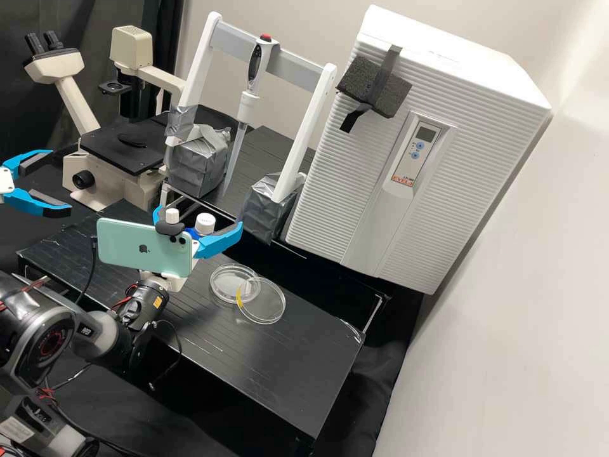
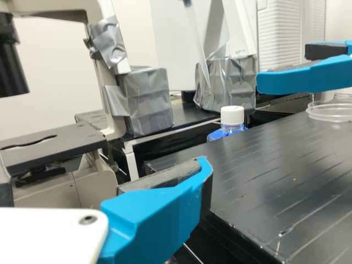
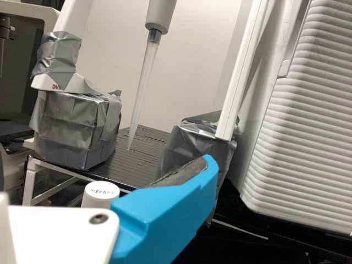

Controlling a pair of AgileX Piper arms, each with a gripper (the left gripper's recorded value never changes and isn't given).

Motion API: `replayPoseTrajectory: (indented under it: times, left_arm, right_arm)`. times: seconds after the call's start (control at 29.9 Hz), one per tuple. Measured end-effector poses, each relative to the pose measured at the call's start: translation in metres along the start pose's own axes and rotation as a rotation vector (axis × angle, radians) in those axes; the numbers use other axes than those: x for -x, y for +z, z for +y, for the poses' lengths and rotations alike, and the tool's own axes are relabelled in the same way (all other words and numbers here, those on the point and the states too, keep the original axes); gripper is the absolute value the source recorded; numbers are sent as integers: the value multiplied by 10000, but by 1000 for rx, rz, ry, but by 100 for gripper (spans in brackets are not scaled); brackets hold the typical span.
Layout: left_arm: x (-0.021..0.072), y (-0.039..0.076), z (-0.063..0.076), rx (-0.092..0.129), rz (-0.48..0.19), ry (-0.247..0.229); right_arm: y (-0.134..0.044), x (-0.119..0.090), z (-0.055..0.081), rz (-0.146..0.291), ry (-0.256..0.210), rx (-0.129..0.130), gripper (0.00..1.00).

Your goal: Close the bottle

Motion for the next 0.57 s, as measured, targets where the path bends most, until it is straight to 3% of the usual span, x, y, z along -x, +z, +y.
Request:
replayPoseTrajectory:
  times: [0.2, 0.5, 0.57]
  left_arm:
    - [7, 70, 56, -52, 11, 39]
    - [15, 87, 48, -52, 8, 37]
    - [12, 83, 40, -43, 10, 34]
  right_arm:
    - [0, 0, 0, 0, 0, 0, 100]
    - [0, 0, 0, 0, 0, 0, 100]
    - [0, 0, 0, 0, 0, 0, 100]
